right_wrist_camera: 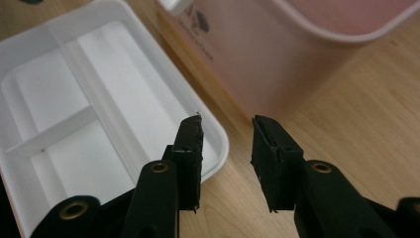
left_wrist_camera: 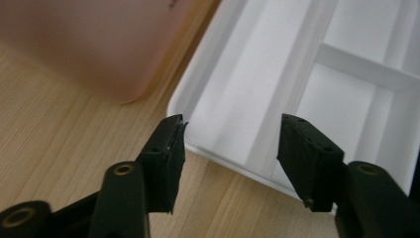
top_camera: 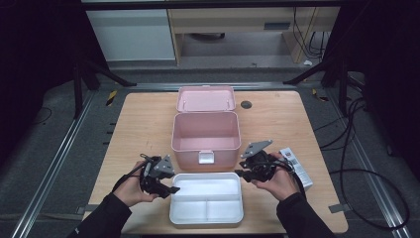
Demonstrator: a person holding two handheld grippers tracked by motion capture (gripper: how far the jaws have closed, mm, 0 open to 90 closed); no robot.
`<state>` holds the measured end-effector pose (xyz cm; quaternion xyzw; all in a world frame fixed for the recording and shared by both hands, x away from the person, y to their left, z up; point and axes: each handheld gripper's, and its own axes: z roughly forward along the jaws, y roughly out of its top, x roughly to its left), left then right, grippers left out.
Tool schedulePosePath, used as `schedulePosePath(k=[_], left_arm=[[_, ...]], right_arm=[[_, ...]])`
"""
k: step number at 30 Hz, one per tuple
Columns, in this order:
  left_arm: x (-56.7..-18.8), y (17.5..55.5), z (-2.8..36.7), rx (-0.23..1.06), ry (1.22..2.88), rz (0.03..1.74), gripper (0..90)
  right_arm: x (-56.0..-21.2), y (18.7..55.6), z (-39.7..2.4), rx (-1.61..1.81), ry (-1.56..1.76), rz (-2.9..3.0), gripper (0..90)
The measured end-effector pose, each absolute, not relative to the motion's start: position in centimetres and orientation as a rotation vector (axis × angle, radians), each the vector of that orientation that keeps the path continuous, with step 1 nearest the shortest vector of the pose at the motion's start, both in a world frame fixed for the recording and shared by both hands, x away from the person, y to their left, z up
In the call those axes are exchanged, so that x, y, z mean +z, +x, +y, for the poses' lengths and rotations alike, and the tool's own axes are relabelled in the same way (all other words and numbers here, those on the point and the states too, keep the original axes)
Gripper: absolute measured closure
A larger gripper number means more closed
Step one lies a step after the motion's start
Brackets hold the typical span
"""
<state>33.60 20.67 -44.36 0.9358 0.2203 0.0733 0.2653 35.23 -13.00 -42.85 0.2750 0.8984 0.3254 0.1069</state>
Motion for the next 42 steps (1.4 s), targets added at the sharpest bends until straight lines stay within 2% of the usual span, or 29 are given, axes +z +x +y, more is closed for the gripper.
schedulePosePath(k=[4,10,12,18,27,32,42], left_arm=[[-44.4,33.6,21.8,0.278,2.455,0.746,32.5],[-44.9,33.7,24.1,0.359,2.33,0.95,26.6],[-45.1,33.6,25.0,0.394,2.294,1.014,25.2],[-45.5,33.7,27.3,0.416,2.161,1.153,20.6],[-46.0,33.9,28.4,0.434,2.112,1.213,18.4],[-46.0,33.9,28.5,0.427,2.096,1.223,15.4],[-46.2,33.9,28.5,0.448,2.098,1.236,15.9]], right_arm=[[-41.7,35.8,-13.8,0.992,0.896,2.559,60.0],[-40.5,36.5,-14.9,0.979,1.036,2.427,52.6],[-40.3,36.7,-15.2,0.965,1.047,2.421,47.3],[-40.2,36.6,-16.3,0.962,1.064,2.372,42.6],[-40.0,36.6,-18.9,0.89,1.158,2.281,32.4],[-40.3,36.6,-20.6,0.857,1.243,2.235,31.6],[-41.9,36.4,-23.0,0.767,1.328,2.229,28.7]])
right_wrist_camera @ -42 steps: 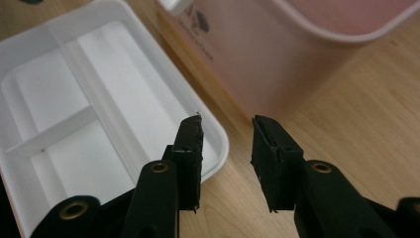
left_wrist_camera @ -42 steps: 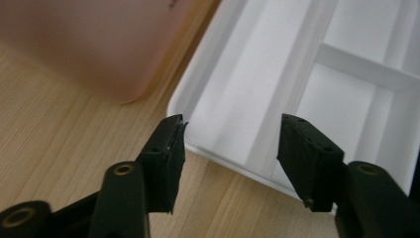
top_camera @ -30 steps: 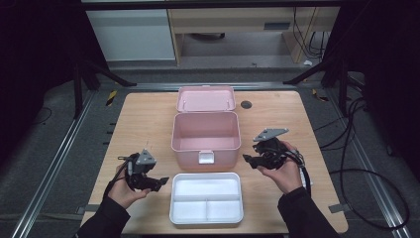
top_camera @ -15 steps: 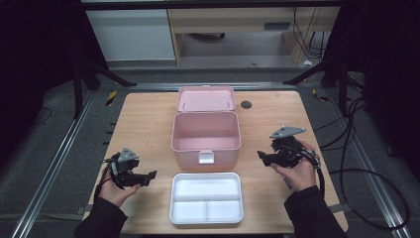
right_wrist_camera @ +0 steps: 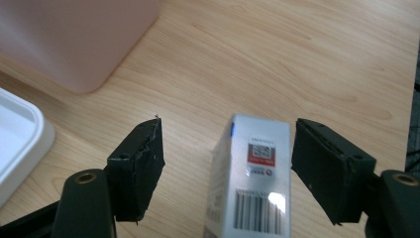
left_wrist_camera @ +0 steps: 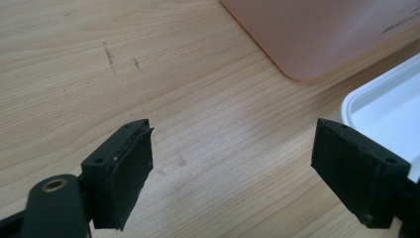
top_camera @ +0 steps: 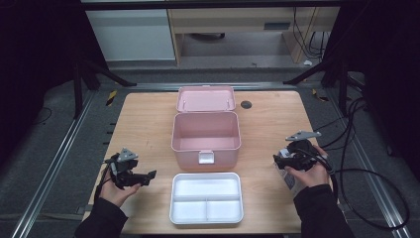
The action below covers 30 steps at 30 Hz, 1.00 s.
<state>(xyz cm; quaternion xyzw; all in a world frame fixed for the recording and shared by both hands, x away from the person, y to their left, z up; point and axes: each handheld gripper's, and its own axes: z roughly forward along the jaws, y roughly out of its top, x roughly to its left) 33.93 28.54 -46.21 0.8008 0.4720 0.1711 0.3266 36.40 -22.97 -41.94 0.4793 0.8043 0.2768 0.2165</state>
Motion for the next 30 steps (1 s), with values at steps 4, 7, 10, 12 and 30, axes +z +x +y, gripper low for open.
schedulePosePath(k=[4,7,10,12,30], left_arm=[[-46.3,33.9,28.8,0.461,2.092,1.247,17.7],[-46.2,33.9,28.8,0.458,2.085,1.251,17.9],[-46.3,33.9,28.7,0.455,2.095,1.245,17.9],[-46.4,33.9,28.7,0.456,2.1,1.245,18.0],[-46.6,33.9,28.6,0.472,2.144,1.223,22.6]], right_arm=[[-42.5,36.1,-23.7,0.74,1.379,2.23,28.1],[-43.1,35.9,-24.1,0.712,1.398,2.239,28.0],[-43.5,35.8,-24.6,0.686,1.424,2.245,27.9],[-43.9,35.7,-24.8,0.663,1.44,2.252,28.0],[-45.5,35.8,-25.5,0.537,1.563,2.348,41.5]])
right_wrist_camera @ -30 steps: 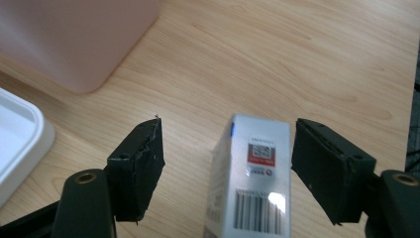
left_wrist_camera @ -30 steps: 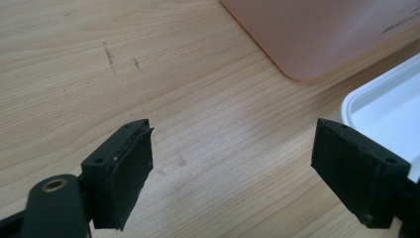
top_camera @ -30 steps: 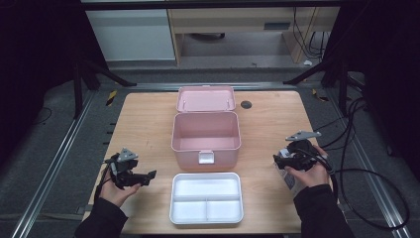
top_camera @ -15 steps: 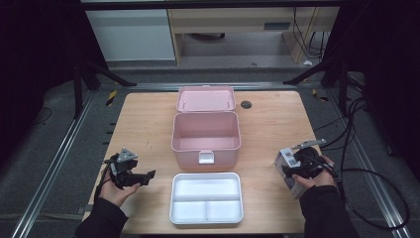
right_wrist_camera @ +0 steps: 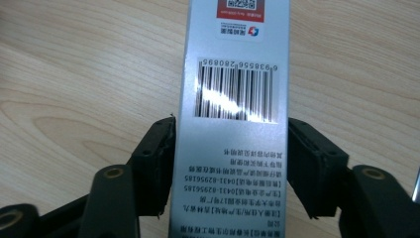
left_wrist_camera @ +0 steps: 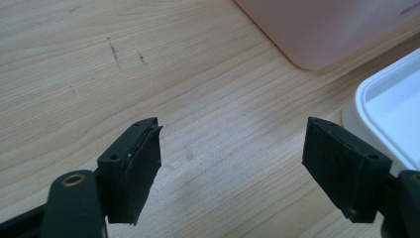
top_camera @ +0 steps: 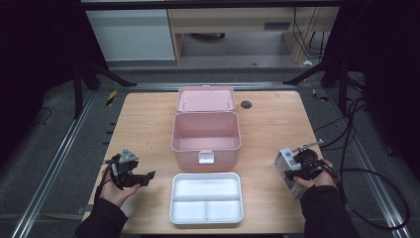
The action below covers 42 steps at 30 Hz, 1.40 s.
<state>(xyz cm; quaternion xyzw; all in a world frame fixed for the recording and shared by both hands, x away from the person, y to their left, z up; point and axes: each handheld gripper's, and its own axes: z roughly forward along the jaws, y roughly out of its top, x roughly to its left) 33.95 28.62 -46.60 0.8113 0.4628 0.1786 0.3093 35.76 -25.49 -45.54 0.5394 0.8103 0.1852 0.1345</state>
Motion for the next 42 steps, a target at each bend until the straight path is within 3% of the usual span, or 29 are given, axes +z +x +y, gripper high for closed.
schedulePosePath(k=[5,11,23,42], left_arm=[[-46.7,34.0,28.4,0.465,2.145,1.218,23.7],[-46.7,34.0,28.2,0.458,2.154,1.213,25.1],[-46.7,34.2,27.8,0.458,2.17,1.203,26.1],[-46.9,34.3,27.6,0.452,2.175,1.2,26.1]], right_arm=[[-45.8,35.9,-25.2,0.521,1.568,2.369,52.0],[-45.7,36.0,-25.1,0.513,1.565,2.373,54.7],[-43.2,36.3,-24.7,0.609,1.488,2.371,55.4],[-35.5,39.4,-21.8,0.831,1.323,2.32,55.6]])
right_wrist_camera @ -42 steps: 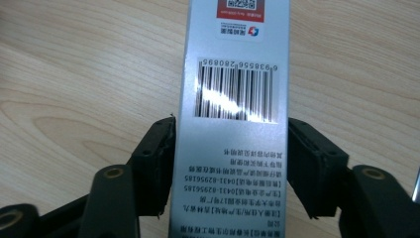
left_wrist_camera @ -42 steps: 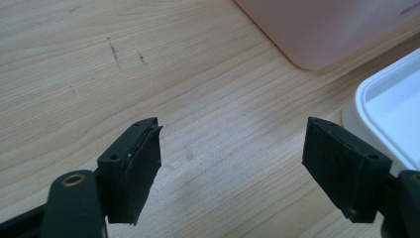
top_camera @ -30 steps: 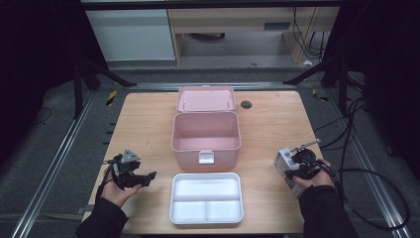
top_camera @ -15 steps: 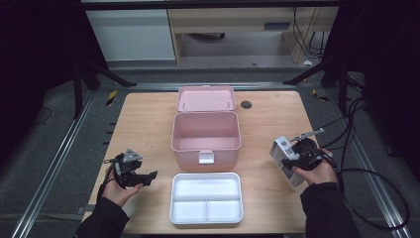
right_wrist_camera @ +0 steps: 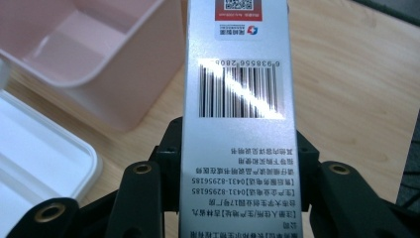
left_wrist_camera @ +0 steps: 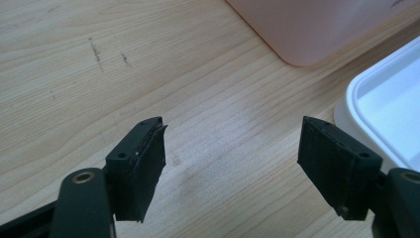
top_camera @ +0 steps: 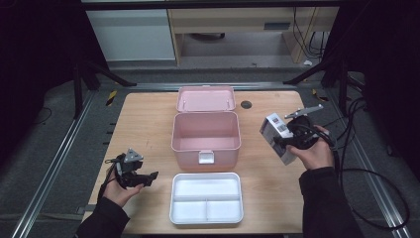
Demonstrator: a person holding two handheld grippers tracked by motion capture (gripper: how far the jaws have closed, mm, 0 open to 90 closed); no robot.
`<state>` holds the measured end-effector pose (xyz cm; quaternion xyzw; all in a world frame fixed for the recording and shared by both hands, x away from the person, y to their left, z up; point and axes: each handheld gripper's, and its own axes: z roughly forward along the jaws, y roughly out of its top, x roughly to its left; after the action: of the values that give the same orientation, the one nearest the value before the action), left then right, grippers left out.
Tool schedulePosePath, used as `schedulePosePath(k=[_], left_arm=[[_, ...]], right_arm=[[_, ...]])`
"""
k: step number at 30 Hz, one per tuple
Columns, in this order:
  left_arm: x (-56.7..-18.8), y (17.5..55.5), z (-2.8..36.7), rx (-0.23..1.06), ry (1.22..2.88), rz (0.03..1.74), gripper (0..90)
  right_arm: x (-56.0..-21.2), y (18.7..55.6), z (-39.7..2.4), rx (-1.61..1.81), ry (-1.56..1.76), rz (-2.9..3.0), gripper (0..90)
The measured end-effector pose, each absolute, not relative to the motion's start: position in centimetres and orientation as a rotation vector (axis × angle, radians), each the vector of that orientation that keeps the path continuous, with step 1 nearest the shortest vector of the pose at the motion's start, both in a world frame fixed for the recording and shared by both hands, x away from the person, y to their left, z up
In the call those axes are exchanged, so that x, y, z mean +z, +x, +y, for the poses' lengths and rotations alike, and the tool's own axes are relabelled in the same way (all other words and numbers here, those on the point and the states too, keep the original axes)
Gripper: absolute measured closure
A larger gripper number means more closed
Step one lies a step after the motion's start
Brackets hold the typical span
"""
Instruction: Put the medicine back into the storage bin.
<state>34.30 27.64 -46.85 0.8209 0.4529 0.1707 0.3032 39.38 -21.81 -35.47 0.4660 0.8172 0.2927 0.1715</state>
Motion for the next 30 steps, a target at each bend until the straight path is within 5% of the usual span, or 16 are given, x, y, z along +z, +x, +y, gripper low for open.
schedulePosePath(k=[14,30], left_arm=[[-47.0,34.5,27.6,0.445,2.18,1.198,26.3],[-46.9,34.5,27.7,0.455,2.185,1.192,26.8]], right_arm=[[-31.0,42.7,-17.6,0.927,1.185,2.347,55.8],[-30.0,46.5,-11.2,0.976,1.055,2.415,55.8]])
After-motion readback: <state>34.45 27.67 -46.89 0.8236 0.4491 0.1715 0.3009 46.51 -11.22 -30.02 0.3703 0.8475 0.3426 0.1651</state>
